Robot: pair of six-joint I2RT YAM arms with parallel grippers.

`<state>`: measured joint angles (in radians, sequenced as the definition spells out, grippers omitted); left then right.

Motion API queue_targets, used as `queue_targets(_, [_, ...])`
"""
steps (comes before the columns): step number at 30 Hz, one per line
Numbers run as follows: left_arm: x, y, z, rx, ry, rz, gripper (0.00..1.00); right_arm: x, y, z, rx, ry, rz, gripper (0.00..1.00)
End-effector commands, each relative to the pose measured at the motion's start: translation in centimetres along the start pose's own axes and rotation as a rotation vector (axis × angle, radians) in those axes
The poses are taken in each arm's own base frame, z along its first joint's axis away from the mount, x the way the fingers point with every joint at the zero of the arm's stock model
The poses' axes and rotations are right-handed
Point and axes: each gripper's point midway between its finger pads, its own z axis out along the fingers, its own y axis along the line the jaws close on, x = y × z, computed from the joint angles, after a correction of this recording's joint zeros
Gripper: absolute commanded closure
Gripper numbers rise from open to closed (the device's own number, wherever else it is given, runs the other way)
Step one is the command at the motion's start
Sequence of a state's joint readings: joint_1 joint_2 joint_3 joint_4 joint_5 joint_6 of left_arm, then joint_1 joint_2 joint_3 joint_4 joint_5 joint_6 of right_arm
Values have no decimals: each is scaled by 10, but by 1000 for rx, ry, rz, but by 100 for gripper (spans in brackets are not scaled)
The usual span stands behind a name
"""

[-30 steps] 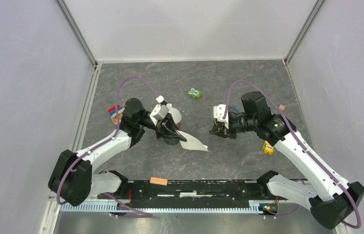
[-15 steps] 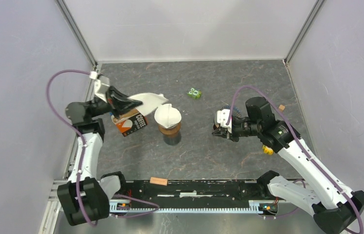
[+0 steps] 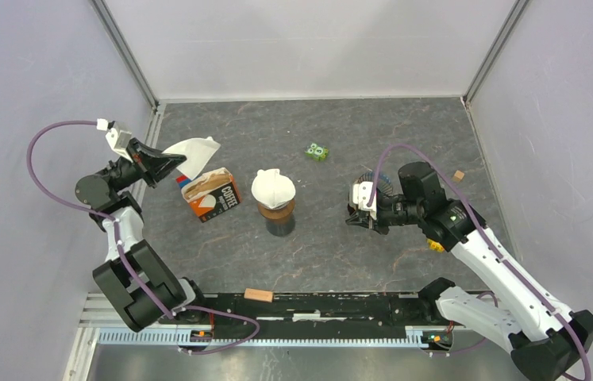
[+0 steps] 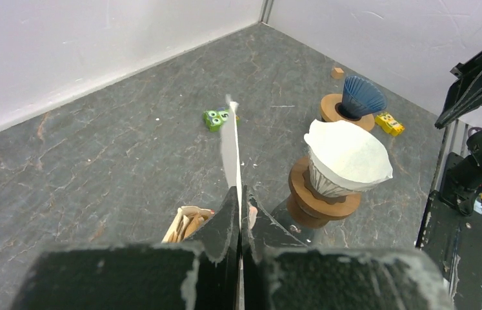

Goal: Place the coffee filter in the dripper
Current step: Place the coffee filter at the coffee filter holder.

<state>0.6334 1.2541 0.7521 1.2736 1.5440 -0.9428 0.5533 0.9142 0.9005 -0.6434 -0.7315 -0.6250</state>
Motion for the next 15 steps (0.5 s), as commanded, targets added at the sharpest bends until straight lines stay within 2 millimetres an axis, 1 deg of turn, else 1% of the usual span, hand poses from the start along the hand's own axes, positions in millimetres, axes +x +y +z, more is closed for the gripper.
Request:
queue_targets(1, [17,-4,-6,60,92,82,98,-2,-3,-2,24,-20,-18,96])
queue_targets(3, [16,-1,-7,51,94,55,98,-1,-3,-1,23,-18,-15,97])
queue_targets(5, [13,-6,-6,44,96,59,98,0,-3,0,20,-17,-11,97])
queue_targets(6, [10,-8,-6,42,95,31,98,0,-4,1,19,-17,-8,97])
queue_targets(11, [-12,-24,-1,10,16,-88,98,-2,-7,4,5,-24,11,98])
queue_targets(12, [-15,-24,1,8,-5,-130,98,-3,-8,5,2,-25,15,99])
queue_targets(13, [-20,-20,2,-7,-32,-161,98,-3,-8,5,-2,-26,19,99])
queue_targets(15, [-29,-2,5,-65,-92,-277,98,-5,-8,4,-5,-27,25,99])
